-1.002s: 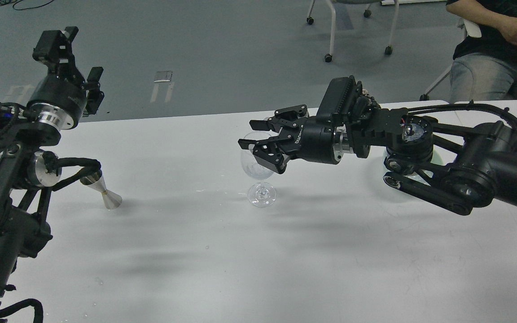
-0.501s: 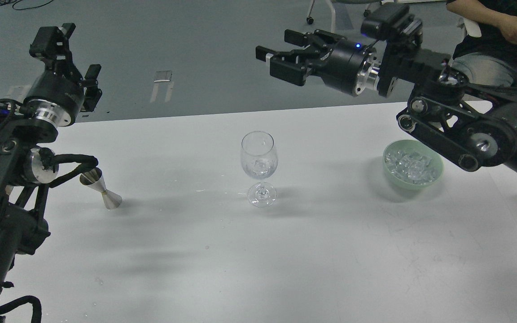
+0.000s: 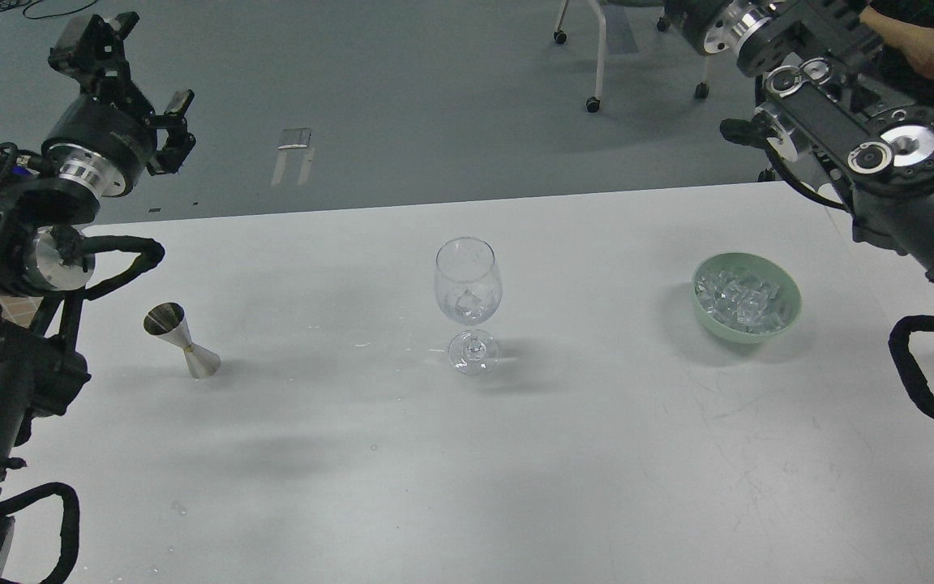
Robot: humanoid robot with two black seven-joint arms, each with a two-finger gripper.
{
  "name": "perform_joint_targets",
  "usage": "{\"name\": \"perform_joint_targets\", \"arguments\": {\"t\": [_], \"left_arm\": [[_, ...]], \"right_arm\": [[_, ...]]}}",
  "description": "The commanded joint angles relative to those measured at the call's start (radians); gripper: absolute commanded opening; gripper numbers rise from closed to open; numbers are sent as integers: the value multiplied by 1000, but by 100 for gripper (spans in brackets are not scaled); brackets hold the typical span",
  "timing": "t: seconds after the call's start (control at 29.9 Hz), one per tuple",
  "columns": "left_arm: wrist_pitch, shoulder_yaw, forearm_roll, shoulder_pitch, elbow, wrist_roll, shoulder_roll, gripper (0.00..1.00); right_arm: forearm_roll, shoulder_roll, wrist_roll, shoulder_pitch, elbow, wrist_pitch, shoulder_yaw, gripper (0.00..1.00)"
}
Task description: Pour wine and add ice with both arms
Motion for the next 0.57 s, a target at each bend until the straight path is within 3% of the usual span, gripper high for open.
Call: {"name": "perform_joint_targets", "arguments": {"t": [0.0, 0.13, 0.2, 0.27, 0.37, 0.53], "left_arm": [[-140, 26, -1, -25, 71, 0, -1, 98], [-205, 51, -1, -34, 103, -43, -2, 98], [-206, 54, 5, -44, 124, -130, -2, 98], [-202, 60, 4, -47, 146, -165, -4, 98], [-200, 60, -1, -51, 169, -170, -5, 98], [-208, 59, -4, -67, 174, -173, -2, 98]], "right_arm": [[87, 13, 0, -22, -16, 2, 60, 100], [150, 47, 10, -45, -19, 7, 103, 100], [158, 55, 36, -70, -19, 13, 125, 100], [178, 56, 62, -86, -18, 22, 140, 100], [254, 65, 89, -109, -18, 39, 163, 100], [360, 79, 91, -123, -15, 45, 169, 100]]}}
